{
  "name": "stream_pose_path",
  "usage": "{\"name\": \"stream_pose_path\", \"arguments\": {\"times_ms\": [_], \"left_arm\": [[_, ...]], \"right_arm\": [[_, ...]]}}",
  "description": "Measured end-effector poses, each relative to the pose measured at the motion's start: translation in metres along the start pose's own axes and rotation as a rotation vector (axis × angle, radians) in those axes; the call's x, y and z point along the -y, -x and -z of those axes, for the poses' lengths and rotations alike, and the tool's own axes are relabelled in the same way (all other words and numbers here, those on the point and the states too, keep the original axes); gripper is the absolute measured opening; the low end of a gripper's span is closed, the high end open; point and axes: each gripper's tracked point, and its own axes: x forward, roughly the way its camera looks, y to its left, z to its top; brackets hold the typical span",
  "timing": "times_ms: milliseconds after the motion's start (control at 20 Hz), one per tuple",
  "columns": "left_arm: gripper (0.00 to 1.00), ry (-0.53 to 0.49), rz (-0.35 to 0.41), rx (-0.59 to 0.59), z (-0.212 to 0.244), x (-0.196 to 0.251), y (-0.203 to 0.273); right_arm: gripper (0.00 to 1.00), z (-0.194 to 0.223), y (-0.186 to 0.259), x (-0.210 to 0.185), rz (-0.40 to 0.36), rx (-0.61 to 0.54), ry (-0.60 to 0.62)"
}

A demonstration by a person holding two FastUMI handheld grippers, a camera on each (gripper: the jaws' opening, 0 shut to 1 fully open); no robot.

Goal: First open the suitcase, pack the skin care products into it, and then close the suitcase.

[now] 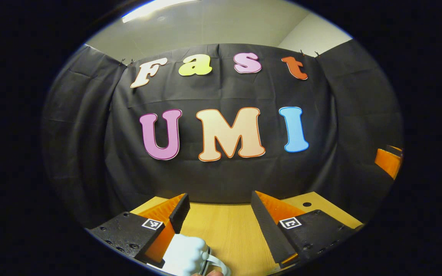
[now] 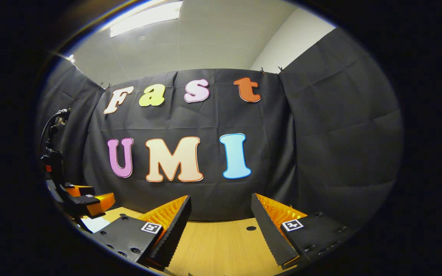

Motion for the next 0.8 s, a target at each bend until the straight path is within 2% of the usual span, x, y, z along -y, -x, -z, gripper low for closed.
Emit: {"name": "stream_pose_path", "arguments": {"times_ms": [600, 800], "left_arm": [[0.94, 0.005, 0.012, 0.002, 0.004, 0.001, -0.002], [0.94, -0.022, 0.035, -0.097, 0.046, 0.002, 0.006]], "right_arm": [[0.97, -0.008, 0.003, -0.012, -0.013, 0.017, 0.019], [0.97, -0.005, 0.006, -0.016, -0.028, 0.016, 0.025]]}}
